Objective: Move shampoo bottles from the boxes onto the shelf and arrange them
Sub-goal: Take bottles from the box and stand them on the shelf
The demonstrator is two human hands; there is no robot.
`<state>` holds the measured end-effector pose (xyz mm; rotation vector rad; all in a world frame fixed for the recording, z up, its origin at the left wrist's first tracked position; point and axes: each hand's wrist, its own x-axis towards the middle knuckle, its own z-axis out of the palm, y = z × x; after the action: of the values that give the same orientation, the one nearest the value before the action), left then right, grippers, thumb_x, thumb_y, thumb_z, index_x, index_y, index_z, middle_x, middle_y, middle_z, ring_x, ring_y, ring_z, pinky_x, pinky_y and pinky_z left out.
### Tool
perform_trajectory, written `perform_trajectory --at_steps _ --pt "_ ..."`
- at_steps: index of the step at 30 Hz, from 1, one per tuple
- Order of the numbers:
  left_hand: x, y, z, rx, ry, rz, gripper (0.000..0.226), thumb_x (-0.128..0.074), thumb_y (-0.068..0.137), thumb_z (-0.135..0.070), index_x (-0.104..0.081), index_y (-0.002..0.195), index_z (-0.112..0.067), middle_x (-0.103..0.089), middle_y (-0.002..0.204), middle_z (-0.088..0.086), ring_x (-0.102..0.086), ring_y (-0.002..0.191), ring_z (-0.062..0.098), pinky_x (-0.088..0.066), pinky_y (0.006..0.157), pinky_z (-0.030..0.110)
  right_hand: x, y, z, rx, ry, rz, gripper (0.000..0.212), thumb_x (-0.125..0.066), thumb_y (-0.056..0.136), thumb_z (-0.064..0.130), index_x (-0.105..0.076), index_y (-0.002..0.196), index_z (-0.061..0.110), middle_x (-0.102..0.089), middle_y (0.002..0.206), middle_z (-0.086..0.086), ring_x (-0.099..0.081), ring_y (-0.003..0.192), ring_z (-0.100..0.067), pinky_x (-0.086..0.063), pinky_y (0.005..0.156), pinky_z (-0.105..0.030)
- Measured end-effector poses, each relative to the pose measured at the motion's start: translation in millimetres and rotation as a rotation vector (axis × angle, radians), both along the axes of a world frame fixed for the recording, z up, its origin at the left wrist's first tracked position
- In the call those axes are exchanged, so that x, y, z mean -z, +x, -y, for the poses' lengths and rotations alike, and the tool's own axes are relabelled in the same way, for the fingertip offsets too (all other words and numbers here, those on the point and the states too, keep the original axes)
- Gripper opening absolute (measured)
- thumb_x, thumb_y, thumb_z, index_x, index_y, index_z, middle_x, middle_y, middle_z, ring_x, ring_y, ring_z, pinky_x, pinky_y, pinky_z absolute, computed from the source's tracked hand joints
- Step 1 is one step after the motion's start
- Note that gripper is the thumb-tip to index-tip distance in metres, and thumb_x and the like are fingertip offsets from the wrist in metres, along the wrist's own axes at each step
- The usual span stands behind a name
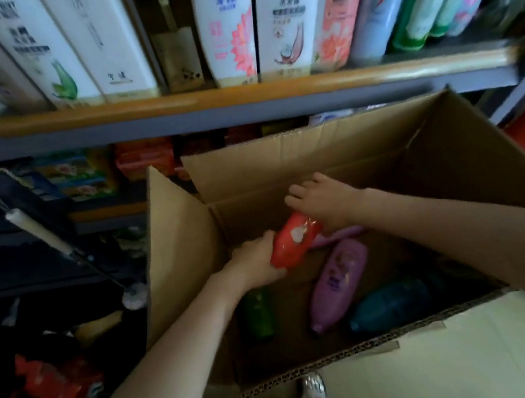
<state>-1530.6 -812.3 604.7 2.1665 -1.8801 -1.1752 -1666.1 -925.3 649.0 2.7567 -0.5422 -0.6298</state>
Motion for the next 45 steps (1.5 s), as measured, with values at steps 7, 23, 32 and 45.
perform_trajectory --at_steps 7,23,32,45 --pt "-138 26 49 0.099 -0.245 -0.069 0.05 -0.08 0.07 -0.019 -0.051 0.111 -0.022 -0.066 0.111 0.002 -0.065 0.084 0.015 -0.044 0.06 0.015 -145 -2 24 -0.027 -0.187 0.196 0.077 -0.078 0.059 0.035 -0.04 0.121 0.009 -0.051 0.115 -0.012 -0.059 0.1 -0.03 -0.045 0.082 -0.035" --pt "-378 157 48 -0.356 -1.108 -0.612 0.025 -0.063 0.085 -0.005 -0.057 0.109 -0.009 -0.065 0.092 0.001 -0.062 0.077 0.009 -0.054 0.064 0.018 -333 172 12 -0.017 0.179 1.462 0.056 -0.07 0.081 0.016 -0.042 0.128 0.001 -0.057 0.113 -0.012 -0.053 0.101 -0.019 -0.032 0.073 -0.015" --pt "-439 229 50 -0.356 -1.207 -0.116 0.028 -0.066 0.085 -0.013 -0.058 0.112 -0.011 -0.067 0.105 0.006 -0.064 0.092 0.021 -0.053 0.084 0.036 -375 265 20 -0.021 0.147 1.553 0.045 -0.066 0.082 0.012 -0.043 0.119 -0.001 -0.052 0.116 -0.016 -0.053 0.106 -0.028 -0.042 0.082 -0.03" --pt "-435 256 82 -0.376 -0.974 0.035 0.049 -0.069 0.083 -0.016 -0.047 0.126 -0.01 -0.062 0.102 0.008 -0.063 0.089 0.027 -0.054 0.079 0.037 -366 291 38 0.346 0.218 1.263 0.07 -0.074 0.076 0.036 -0.036 0.122 0.0 -0.052 0.123 -0.017 -0.051 0.114 -0.033 -0.043 0.089 -0.037"
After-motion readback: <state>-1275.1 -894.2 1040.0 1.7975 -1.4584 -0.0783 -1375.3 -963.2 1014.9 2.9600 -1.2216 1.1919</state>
